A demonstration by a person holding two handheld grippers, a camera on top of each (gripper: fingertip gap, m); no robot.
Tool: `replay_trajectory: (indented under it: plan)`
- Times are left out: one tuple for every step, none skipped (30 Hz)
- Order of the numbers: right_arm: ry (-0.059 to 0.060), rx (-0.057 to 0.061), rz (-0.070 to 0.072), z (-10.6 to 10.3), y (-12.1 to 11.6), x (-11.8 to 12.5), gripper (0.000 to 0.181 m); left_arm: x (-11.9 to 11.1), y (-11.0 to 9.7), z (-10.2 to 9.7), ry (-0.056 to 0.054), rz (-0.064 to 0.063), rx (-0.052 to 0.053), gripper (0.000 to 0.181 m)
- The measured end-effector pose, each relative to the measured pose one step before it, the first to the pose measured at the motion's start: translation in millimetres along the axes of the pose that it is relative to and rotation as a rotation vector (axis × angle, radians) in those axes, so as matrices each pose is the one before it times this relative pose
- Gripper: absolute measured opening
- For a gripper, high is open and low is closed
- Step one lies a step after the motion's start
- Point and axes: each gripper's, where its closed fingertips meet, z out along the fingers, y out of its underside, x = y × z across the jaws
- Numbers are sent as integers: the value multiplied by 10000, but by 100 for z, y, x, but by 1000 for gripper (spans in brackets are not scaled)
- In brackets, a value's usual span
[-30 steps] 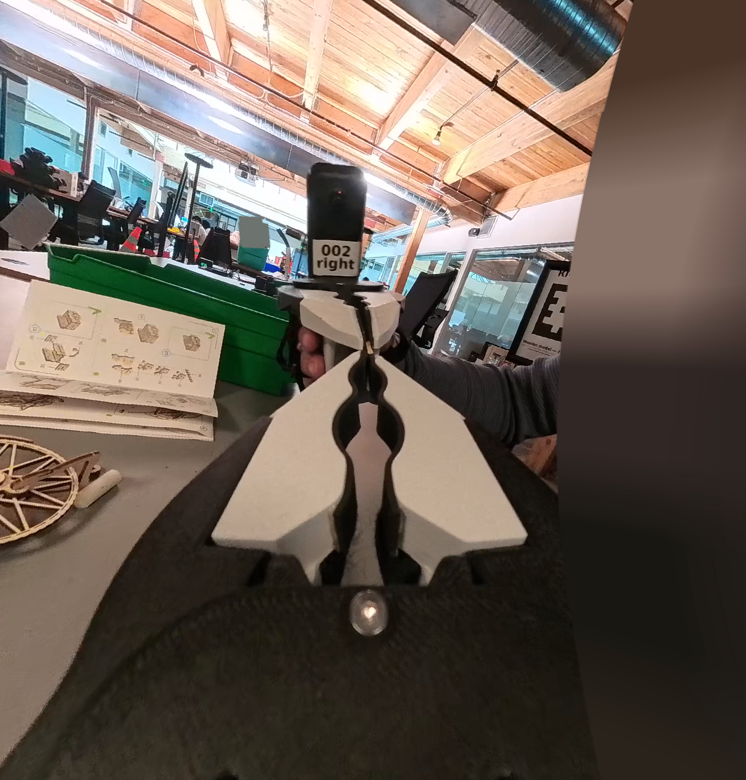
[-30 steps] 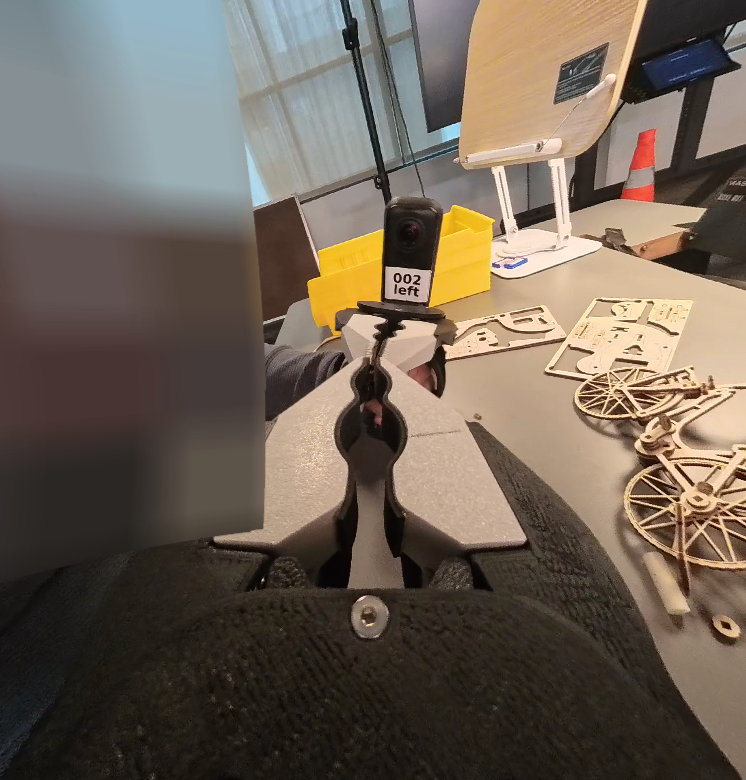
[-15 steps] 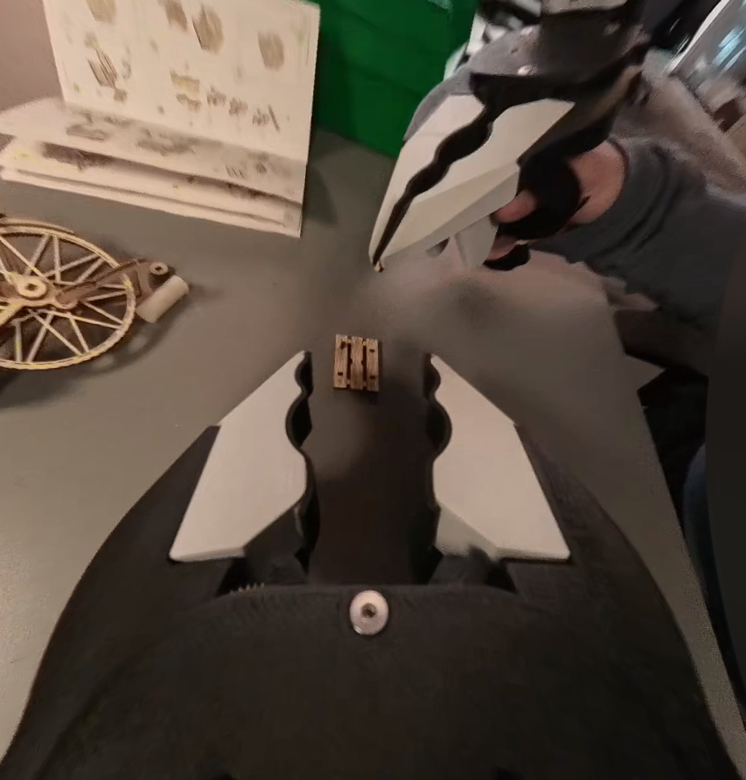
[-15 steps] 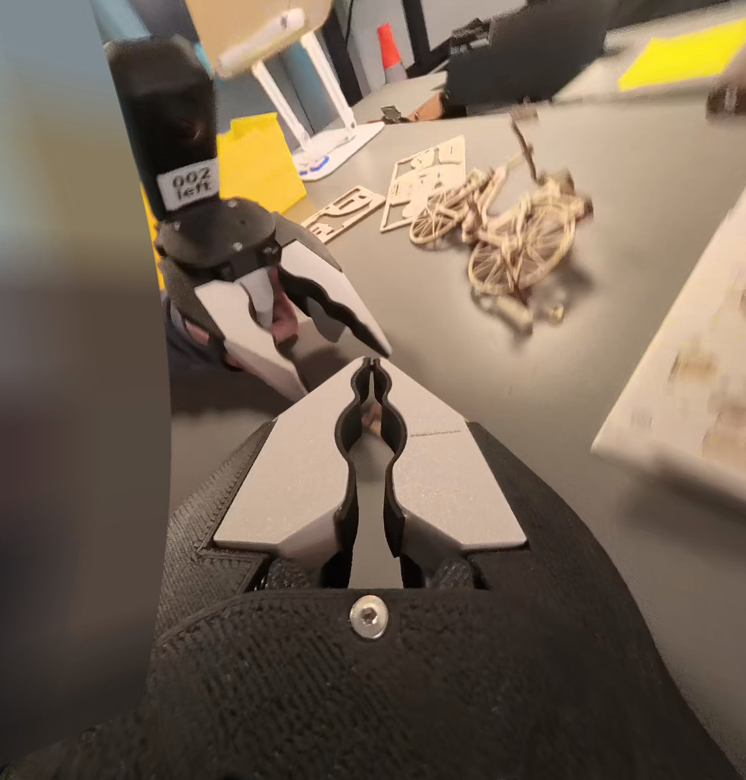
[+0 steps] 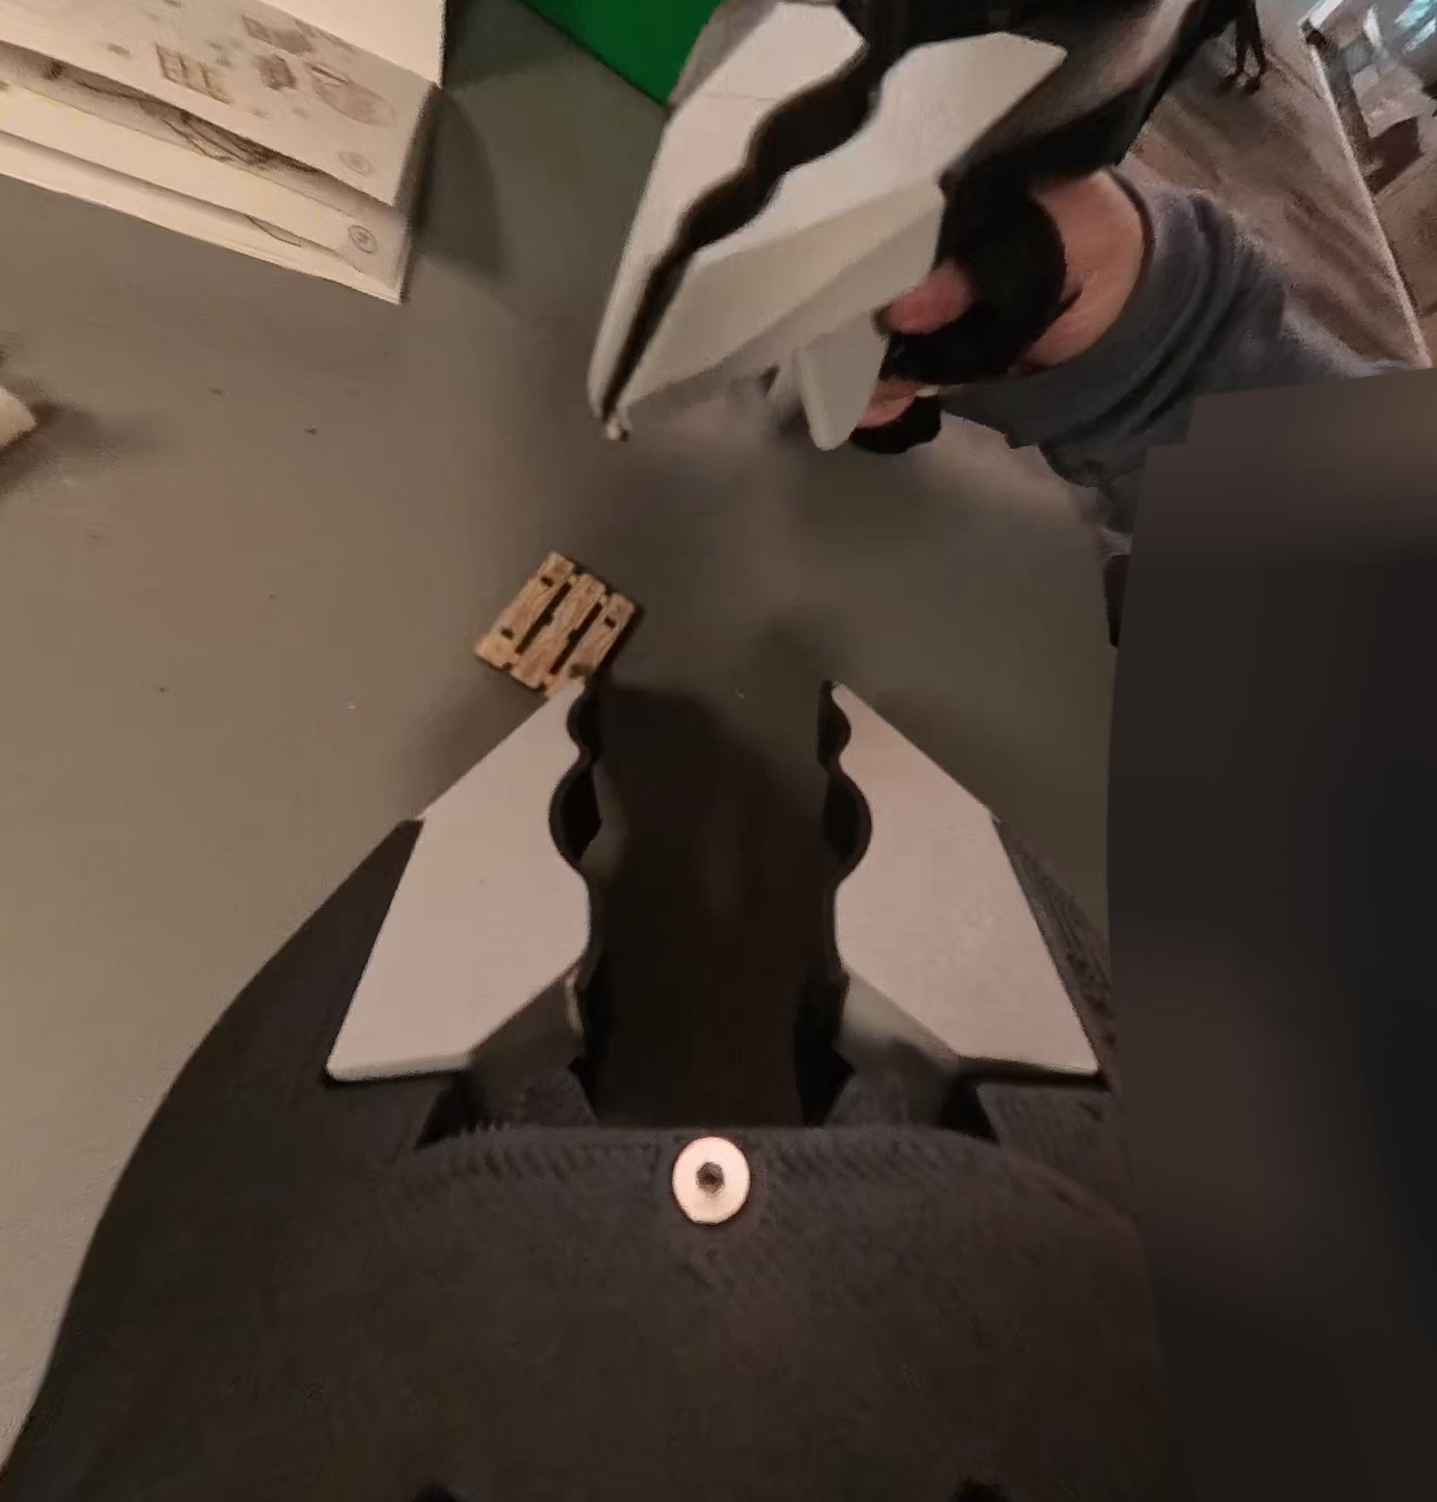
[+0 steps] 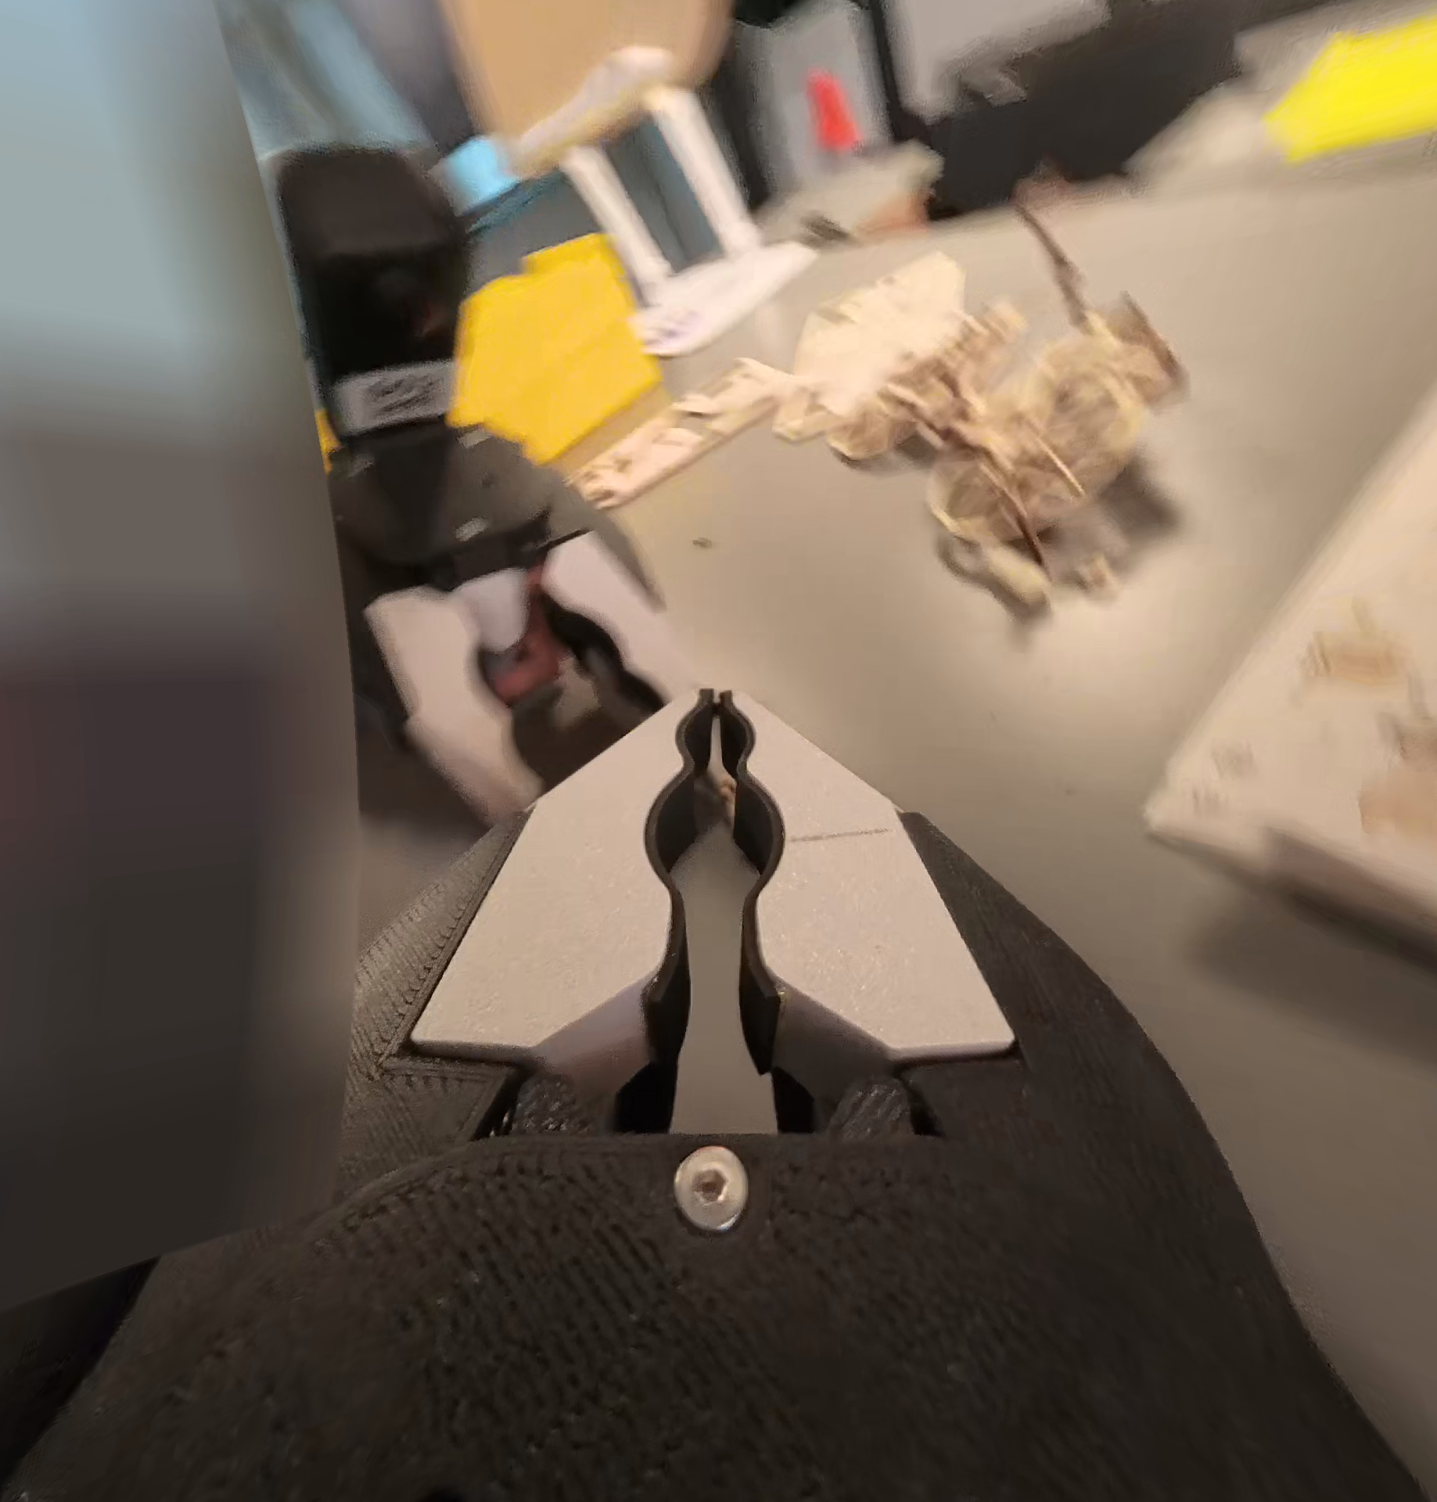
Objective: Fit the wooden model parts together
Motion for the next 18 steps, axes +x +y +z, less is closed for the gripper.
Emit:
replay_trajectory:
  plan:
    - [-280,78,-555,-31,-195,-507,0,-328,-357,-286,-198,221,292,50]
    - [-280,52,-490,-14,-183,-435,0,-382,-391,-378,-203,213,316,46]
    - [-199,-11,-439,2,-121,-252,0,-301,-387,-390,-116,179,319,43]
    - [-52,-104,-413,13,-31,32,0,-84,-285,-332,42,158,257,41]
    - [85,-268,-392,44,199,278,0,-22,5,-229,83,113,52,38]
    - [96,-423,-393,94,427,321,0,-194,124,-121,-65,82,-46,37]
    - [26,-517,-385,150,590,189,0,-270,109,-81,-172,207,-27,35]
    - [-50,-561,-376,197,679,61,0,-397,172,-25,-291,293,-95,34]
    - [-142,-523,-388,255,651,-122,0,-355,212,57,-272,328,-154,34]
    - [-214,-420,-373,275,533,-241,0,-73,266,137,-89,365,-187,34]
    - [-271,-307,-312,261,372,-312,0,-129,309,206,-120,296,-224,34]
    - [-305,-204,-232,238,238,-324,0,-141,294,250,-111,261,-241,36]
    - [-263,-144,-160,191,144,-195,0,-102,234,272,-64,300,-255,39]
    - [-201,-107,-132,131,89,-49,0,-286,186,268,-188,307,-210,41]
    - [-176,-76,-119,83,60,22,0,-369,93,253,-225,308,-155,42]
    - [-150,-62,-84,52,62,95,0,-289,-150,162,-150,254,6,43]
    - [-142,-64,-48,26,76,116,0,-363,-163,130,-153,180,30,43]
    - [-163,-66,-22,8,97,95,0,-236,-112,136,-30,140,25,43]
